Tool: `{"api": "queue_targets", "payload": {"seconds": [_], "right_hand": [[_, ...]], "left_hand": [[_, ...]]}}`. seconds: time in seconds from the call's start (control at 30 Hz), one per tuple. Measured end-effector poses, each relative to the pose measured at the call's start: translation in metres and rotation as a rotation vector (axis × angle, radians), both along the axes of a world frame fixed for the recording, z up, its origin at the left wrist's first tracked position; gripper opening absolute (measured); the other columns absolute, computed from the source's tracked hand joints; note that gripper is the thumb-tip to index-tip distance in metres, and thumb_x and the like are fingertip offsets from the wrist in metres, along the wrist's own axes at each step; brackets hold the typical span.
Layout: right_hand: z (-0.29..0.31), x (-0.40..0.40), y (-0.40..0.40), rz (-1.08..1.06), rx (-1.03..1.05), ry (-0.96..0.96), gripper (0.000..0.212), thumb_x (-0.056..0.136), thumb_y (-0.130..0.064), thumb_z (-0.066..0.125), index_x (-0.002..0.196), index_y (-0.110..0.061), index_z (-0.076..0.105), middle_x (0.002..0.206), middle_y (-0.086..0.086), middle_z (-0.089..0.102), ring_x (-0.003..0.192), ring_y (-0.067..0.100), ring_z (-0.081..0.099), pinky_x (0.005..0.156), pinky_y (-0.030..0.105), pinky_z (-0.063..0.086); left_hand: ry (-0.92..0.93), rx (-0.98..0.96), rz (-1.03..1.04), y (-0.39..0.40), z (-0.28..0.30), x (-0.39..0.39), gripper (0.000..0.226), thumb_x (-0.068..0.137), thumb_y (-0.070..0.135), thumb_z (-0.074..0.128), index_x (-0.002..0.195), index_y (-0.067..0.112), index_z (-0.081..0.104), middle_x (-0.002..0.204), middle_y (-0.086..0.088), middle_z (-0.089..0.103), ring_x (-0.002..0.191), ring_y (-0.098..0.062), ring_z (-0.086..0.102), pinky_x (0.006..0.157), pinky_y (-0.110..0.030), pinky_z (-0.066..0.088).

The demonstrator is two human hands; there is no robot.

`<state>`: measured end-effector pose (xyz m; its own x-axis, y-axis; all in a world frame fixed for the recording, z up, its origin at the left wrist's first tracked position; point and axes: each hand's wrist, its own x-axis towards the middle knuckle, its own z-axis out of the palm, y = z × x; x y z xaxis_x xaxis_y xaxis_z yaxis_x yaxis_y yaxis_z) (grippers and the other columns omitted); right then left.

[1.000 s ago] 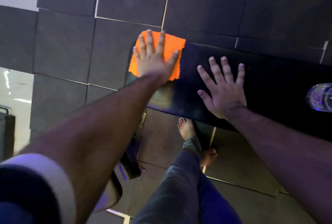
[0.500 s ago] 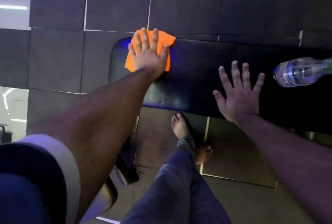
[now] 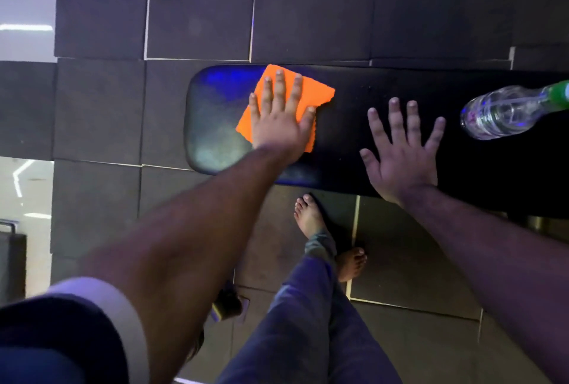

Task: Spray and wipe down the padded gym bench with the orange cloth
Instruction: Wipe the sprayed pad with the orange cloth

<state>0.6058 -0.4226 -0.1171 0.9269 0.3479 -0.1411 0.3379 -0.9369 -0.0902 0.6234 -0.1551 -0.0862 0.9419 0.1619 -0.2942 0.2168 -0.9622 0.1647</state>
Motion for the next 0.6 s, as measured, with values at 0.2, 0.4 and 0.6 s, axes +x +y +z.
{"api": "queue_targets", "payload": {"seconds": [0.2,0.4,0.6], "right_hand": [[0.005,-0.001,-0.006,0.010,0.075,0.007,0.071,0.104,-0.056,0.033,0.169,-0.030,0.021,0.178,0.009,0.015,0.164,0.036,0.009,0.123,0.076,0.004],[0.005,-0.028,-0.024,-0.043,0.058,-0.030,0.072,0.105,-0.056,0.034,0.169,-0.026,0.022,0.178,0.008,0.017,0.165,0.033,0.010,0.124,0.075,0.002],[0.009,-0.053,-0.022,-0.282,0.053,0.026,0.077,0.105,-0.053,0.030,0.170,-0.016,0.013,0.179,0.006,0.009,0.166,0.030,0.002,0.125,0.075,-0.001]], "left_hand": [[-0.095,-0.026,-0.559,0.002,-0.009,-0.090,0.076,0.105,0.065,0.039,0.172,0.030,0.025,0.179,-0.013,0.023,0.165,-0.036,0.024,0.131,-0.060,0.014],[-0.014,0.067,-0.155,0.068,-0.005,-0.099,0.080,0.105,0.060,0.036,0.174,0.033,0.006,0.183,-0.008,0.005,0.169,-0.032,0.006,0.132,-0.059,0.005],[-0.048,-0.017,-0.088,-0.064,-0.002,-0.055,0.077,0.106,0.067,0.028,0.174,0.035,0.011,0.183,-0.009,0.004,0.168,-0.035,0.003,0.132,-0.063,0.002]]}}
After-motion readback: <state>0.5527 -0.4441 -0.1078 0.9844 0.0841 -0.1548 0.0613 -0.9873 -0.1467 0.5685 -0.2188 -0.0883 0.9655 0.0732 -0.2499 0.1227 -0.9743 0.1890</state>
